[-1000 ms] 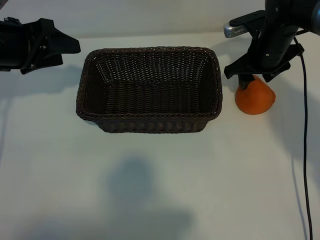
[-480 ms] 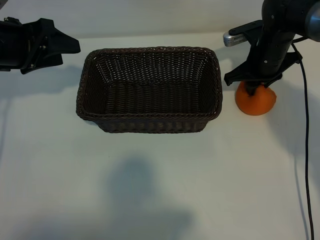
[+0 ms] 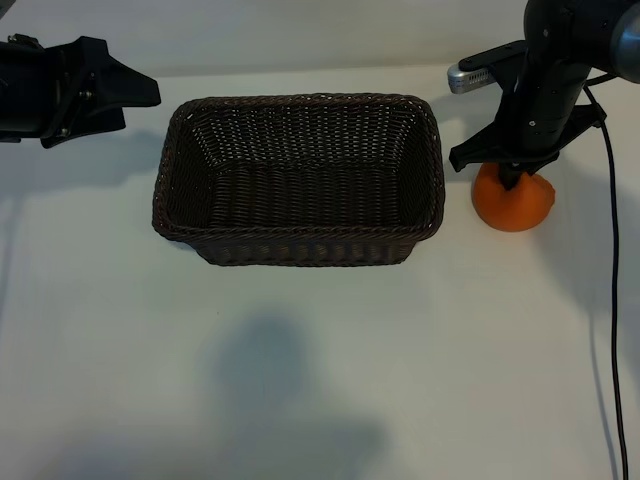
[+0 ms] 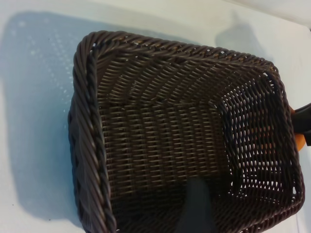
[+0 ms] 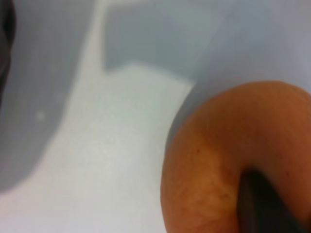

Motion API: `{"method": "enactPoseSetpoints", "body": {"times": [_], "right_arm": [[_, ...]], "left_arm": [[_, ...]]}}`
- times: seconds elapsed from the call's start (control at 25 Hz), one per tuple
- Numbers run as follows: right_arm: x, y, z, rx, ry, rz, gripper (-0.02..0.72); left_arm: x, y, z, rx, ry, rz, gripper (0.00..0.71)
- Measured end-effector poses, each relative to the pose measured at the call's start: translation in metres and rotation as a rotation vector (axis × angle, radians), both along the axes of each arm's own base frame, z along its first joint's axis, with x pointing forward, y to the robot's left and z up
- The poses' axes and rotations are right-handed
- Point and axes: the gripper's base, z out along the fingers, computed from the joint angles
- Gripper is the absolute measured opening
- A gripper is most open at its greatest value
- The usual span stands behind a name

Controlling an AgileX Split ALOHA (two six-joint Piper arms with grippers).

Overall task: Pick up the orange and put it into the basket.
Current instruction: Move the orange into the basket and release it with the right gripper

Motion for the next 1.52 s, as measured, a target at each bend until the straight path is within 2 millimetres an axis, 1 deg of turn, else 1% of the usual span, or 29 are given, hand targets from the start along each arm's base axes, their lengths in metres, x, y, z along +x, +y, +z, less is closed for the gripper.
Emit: {"method": "enactPoseSetpoints", "body": {"times": [0.16, 0.36, 0.64, 0.76, 1.0, 1.12, 1.2, 1.36, 1.44, 1.52], "right_arm": [[-0.001, 0.0, 0.005, 0.0, -0.003, -0.001, 0.055], [-0.003, -0.006, 0.023, 0.004, -0.034, -0.012, 0.055], [-0.009, -0.016, 0.058, 0.013, -0.097, -0.036, 0.055], [-0.014, -0.017, 0.074, 0.017, -0.131, -0.036, 0.055], [-0.026, -0.018, 0.113, 0.034, -0.213, -0.038, 0.053], [-0.032, -0.016, 0.128, 0.061, -0.244, -0.045, 0.053], [-0.035, -0.014, 0.133, 0.089, -0.252, -0.042, 0.053], [-0.036, -0.004, 0.135, 0.198, -0.243, -0.037, 0.053], [-0.037, 0.005, 0.136, 0.25, -0.245, -0.012, 0.053], [-0.038, 0.019, 0.137, 0.281, -0.254, 0.03, 0.053]], "left_arm": [[0.0, 0.0, 0.0, 0.0, -0.001, 0.001, 0.591], [0.0, 0.0, 0.0, 0.0, -0.001, 0.001, 0.591], [0.0, 0.0, 0.0, 0.001, -0.001, 0.002, 0.59], [0.0, 0.0, 0.0, 0.001, -0.001, 0.002, 0.59], [0.001, 0.001, 0.0, 0.004, -0.005, 0.008, 0.59], [0.001, 0.001, 0.0, 0.007, -0.009, 0.014, 0.59], [0.001, 0.001, 0.0, 0.008, -0.011, 0.017, 0.59], [0.001, 0.001, 0.0, 0.008, -0.011, 0.017, 0.59], [0.002, 0.001, 0.0, 0.009, -0.012, 0.018, 0.59], [0.002, 0.001, 0.0, 0.009, -0.012, 0.018, 0.59]]}}
